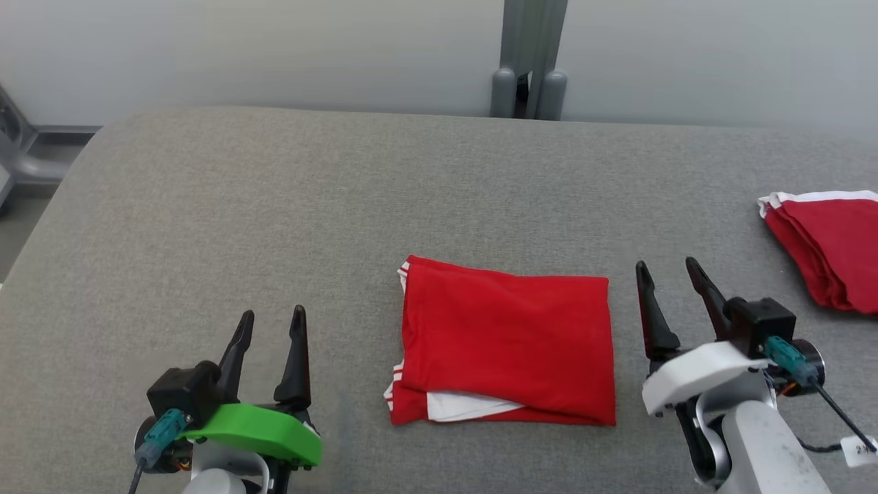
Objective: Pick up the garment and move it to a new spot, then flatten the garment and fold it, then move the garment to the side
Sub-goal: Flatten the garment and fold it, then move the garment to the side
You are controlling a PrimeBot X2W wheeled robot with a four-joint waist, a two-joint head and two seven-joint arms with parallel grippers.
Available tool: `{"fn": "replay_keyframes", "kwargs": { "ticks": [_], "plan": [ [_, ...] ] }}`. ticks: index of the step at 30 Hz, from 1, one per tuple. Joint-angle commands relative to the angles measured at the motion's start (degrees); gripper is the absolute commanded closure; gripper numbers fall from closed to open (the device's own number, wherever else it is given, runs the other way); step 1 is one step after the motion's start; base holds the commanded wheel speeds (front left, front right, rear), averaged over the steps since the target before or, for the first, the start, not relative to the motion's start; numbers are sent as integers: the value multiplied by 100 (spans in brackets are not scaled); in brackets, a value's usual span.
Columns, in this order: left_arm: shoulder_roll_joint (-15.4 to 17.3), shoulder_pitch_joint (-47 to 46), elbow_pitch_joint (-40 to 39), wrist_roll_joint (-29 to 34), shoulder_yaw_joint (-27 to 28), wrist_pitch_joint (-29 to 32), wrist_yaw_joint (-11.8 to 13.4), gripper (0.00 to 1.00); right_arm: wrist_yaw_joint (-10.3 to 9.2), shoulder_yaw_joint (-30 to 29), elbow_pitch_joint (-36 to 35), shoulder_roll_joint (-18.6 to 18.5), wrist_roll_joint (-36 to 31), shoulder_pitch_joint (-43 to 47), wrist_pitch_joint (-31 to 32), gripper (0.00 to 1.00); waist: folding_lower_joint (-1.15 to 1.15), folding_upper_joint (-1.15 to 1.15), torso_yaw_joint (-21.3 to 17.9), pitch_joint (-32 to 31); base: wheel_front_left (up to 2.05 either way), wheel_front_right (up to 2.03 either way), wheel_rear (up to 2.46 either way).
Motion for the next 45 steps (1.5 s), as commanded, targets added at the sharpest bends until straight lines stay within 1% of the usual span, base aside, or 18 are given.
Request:
{"fn": "replay_keyframes", "kwargs": {
  "ticks": [1, 8, 15, 28, 39, 42, 45],
  "plan": [
    [-17, 42, 44, 40, 52, -24, -20, 0, -1, -28, -165, -4, -14, 233, 21, 0, 0, 0, -215, -149, 0, 0, 0],
    [-137, 317, 37, 118, 366, -28, -104, 0, -1, -277, -792, -5, 20, 1014, 55, 0, 0, 0, -444, -280, 0, 0, 0],
    [-242, 566, 78, 330, 623, -29, -227, 0, -1, -337, -911, -4, 147, 1290, 9, 0, 0, 0, -510, -373, 0, 0, 0],
    [-342, 649, 193, 514, 795, -25, -364, 0, -1, -227, -871, -5, 169, 1247, 1, 0, 0, 0, -451, -427, 0, 0, 0],
    [-368, 613, 269, 503, 811, -25, -401, 0, -1, -196, -801, -4, 134, 1192, 62, 0, 0, 0, -425, -383, 0, 0, 0],
    [-365, 581, 264, 518, 809, -25, -408, 0, -1, -169, -785, -6, 59, 1059, 214, 0, 0, 0, -390, -342, 0, 0, 0],
    [-362, 519, 276, 529, 790, -24, -424, 0, -1, -222, -734, -5, 5, 832, 507, 0, 0, 0, -299, -292, 0, 0, 0]
  ]
}}
